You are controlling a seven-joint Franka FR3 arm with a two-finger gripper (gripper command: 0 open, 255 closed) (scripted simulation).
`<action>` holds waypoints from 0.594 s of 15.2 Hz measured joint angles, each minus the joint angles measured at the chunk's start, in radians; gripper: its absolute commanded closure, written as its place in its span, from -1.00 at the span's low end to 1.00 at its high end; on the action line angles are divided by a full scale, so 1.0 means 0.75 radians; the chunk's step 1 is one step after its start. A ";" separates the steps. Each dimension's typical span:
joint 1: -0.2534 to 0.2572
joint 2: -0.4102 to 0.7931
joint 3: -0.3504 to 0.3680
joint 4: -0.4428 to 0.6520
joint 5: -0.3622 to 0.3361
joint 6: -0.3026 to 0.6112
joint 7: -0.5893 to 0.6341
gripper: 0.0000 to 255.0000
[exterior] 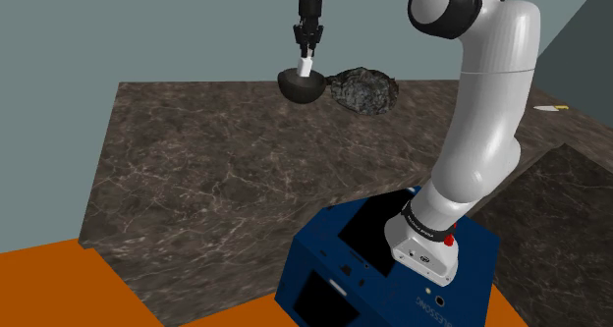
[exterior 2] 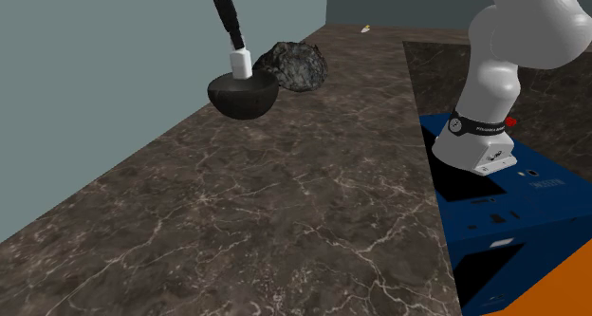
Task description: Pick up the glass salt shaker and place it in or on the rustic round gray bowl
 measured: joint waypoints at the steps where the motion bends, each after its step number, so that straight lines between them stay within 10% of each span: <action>1: 0.000 0.000 0.000 0.000 0.000 0.000 0.000 1.00; 2: 0.000 0.000 0.000 -0.001 0.000 0.000 0.000 -1.00; 9: 0.000 0.005 0.000 0.027 0.000 -0.021 0.001 -1.00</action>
